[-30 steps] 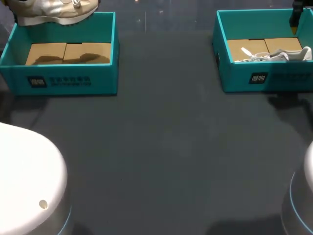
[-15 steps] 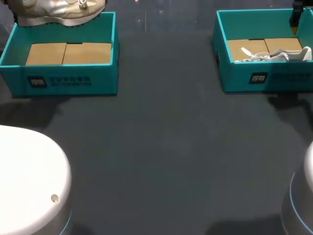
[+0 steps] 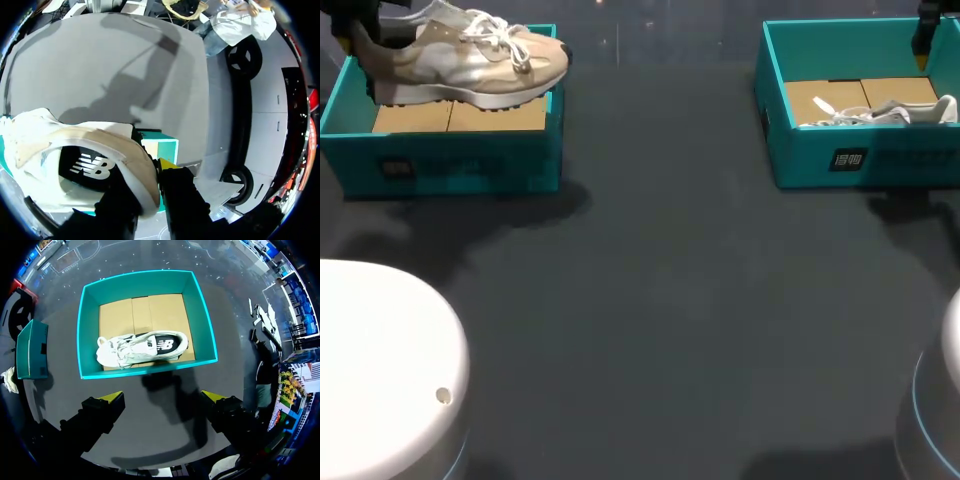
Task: Take the shoe out of the shoebox, open the shoe tongue, remove and reinsert the insole, then place the shoe into the shoebox
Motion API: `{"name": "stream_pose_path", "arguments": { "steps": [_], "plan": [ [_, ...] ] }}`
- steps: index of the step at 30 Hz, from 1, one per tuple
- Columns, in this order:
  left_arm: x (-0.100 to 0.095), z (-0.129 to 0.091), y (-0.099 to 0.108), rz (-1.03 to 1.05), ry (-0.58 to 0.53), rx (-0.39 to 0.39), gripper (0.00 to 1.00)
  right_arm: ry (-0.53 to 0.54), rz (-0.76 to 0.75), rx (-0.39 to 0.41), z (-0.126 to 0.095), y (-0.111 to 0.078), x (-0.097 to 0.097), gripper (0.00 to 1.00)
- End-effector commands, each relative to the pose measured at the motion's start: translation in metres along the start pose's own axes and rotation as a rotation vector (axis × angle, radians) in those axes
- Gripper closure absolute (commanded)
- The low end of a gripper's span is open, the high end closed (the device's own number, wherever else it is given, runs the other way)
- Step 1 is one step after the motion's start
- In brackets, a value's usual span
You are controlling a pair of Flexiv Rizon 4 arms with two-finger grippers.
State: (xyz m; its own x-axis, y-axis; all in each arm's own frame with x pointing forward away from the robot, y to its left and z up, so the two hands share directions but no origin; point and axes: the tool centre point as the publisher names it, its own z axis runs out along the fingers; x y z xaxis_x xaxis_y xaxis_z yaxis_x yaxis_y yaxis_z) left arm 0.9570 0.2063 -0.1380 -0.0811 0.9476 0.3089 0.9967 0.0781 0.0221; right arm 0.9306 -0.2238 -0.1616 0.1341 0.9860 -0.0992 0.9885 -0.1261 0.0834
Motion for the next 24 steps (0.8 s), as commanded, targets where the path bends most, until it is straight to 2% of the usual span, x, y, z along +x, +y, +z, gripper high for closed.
{"name": "stream_pose_path", "arguments": {
  "steps": [1,14,18,24],
  "plan": [
    [-0.012,-0.012,-0.053,0.011,-0.001,-0.175,1.00,-0.001,0.001,-0.001,0.000,0.000,0.000,0.00],
    [-0.065,-0.026,-0.156,0.131,-0.009,-0.215,1.00,-0.001,0.001,-0.001,0.000,0.000,0.000,0.00],
    [-0.078,-0.028,-0.185,0.182,0.004,-0.198,1.00,-0.001,0.001,-0.001,0.000,0.000,0.000,0.00],
    [-0.078,-0.028,-0.185,0.182,0.004,-0.198,1.00,-0.001,0.001,-0.001,0.000,0.000,0.000,0.00]
  ]
}}
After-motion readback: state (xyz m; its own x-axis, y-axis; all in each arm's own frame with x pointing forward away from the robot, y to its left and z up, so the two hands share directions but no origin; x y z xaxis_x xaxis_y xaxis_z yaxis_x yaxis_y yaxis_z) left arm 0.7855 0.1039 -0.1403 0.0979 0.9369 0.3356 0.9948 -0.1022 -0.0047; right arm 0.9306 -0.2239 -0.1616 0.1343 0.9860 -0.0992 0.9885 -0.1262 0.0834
